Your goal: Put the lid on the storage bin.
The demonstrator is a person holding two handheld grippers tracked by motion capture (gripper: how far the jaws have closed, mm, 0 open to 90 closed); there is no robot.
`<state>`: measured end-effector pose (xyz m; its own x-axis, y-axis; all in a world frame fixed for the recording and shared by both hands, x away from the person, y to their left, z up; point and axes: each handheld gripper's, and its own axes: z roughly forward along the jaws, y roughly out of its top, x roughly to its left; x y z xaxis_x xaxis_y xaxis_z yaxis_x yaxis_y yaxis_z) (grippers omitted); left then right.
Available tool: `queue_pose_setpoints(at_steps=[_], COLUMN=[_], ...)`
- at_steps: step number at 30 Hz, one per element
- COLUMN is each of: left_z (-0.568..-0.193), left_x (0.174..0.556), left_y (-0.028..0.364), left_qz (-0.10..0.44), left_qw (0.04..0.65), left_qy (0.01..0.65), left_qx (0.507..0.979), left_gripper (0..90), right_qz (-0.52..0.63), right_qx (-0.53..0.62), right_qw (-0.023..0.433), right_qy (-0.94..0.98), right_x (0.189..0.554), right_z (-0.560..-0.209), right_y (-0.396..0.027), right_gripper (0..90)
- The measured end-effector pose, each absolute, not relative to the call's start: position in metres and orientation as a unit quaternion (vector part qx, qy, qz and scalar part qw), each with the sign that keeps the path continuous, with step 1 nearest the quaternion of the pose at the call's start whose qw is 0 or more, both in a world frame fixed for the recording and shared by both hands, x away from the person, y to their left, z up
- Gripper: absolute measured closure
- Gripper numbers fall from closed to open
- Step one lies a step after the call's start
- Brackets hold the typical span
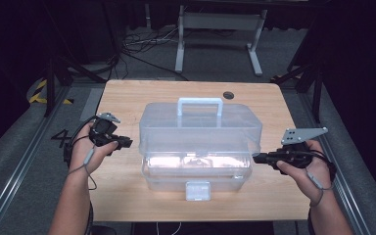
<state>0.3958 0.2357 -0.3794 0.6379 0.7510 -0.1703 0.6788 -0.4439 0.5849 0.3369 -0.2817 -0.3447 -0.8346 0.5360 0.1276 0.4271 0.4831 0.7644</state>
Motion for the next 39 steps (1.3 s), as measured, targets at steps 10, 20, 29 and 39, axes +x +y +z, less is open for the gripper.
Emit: queue_pose_setpoints(at_steps=[10, 20, 29, 39], left_z=[-0.384, -0.388, -0.39, -0.392], left_x=[0.4, 0.402, 0.403, 0.403], left_y=[0.234, 0.236, 0.234, 0.233], left_qz=[0.051, 0.043, 0.039, 0.035], left_qw=[0.313, 0.309, 0.305, 0.302], left_qy=[0.424, 0.427, 0.424, 0.423], left_qx=[0.849, 0.849, 0.852, 0.853], left_gripper=[77.7, 77.6, 77.7, 77.6], right_qz=[0.399, 0.376, 0.35, 0.315], right_qx=[0.277, 0.271, 0.266, 0.257], right_qw=[0.052, 0.041, 0.033, 0.025], right_qy=[0.873, 0.885, 0.897, 0.913], right_x=[0.335, 0.335, 0.334, 0.334], right_z=[-0.349, -0.353, -0.356, -0.361], right_y=[-0.281, -0.278, -0.276, -0.272], right_gripper=[90.0, 90.0, 90.0, 90.0])
